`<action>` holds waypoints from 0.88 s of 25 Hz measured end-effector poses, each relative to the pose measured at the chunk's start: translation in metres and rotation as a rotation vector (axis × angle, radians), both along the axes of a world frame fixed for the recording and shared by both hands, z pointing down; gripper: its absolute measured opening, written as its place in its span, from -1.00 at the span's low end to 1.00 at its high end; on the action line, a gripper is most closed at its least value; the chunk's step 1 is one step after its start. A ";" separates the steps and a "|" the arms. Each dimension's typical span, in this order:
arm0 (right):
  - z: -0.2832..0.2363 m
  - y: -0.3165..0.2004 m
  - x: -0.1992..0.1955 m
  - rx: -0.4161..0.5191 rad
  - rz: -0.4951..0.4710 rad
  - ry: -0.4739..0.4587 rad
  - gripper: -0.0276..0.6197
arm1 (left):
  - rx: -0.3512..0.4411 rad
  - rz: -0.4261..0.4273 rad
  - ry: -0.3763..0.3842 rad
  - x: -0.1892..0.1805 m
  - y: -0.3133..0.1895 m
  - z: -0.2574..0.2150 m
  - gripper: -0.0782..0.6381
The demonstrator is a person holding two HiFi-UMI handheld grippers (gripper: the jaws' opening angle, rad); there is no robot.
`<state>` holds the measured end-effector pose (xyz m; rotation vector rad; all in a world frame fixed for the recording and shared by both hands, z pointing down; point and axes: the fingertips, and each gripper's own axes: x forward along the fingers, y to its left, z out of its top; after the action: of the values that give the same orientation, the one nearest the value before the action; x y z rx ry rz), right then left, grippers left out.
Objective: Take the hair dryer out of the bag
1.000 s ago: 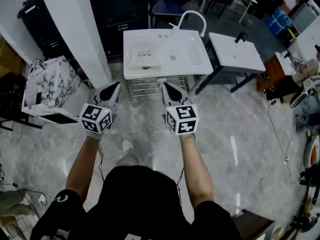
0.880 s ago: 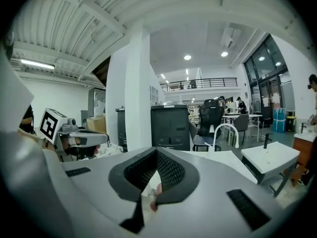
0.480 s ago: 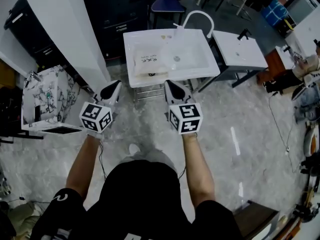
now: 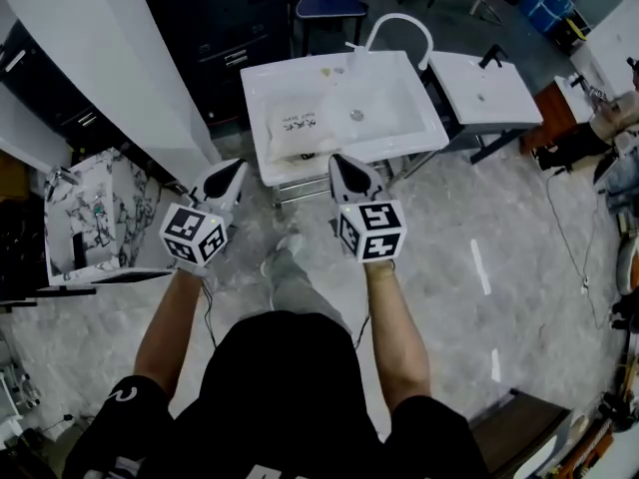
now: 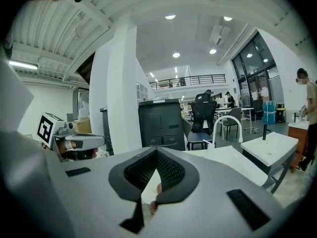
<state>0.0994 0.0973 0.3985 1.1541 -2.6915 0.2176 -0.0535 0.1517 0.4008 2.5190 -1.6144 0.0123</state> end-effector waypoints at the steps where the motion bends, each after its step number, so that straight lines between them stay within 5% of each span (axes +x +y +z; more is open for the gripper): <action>1: 0.002 -0.008 -0.004 0.000 0.003 -0.002 -0.95 | 0.000 0.004 -0.002 -0.004 -0.009 0.001 -0.79; 13: 0.030 -0.122 -0.043 -0.061 0.099 -0.026 -0.95 | -0.049 0.162 -0.027 -0.030 -0.138 0.027 -0.79; 22: 0.054 -0.192 -0.035 -0.122 0.201 -0.060 -0.95 | -0.095 0.270 -0.029 -0.029 -0.205 0.047 -0.79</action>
<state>0.0641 -0.0943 0.4523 1.3996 -2.5690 0.4472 -0.0825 -0.0532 0.4474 2.6510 -1.2391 0.1517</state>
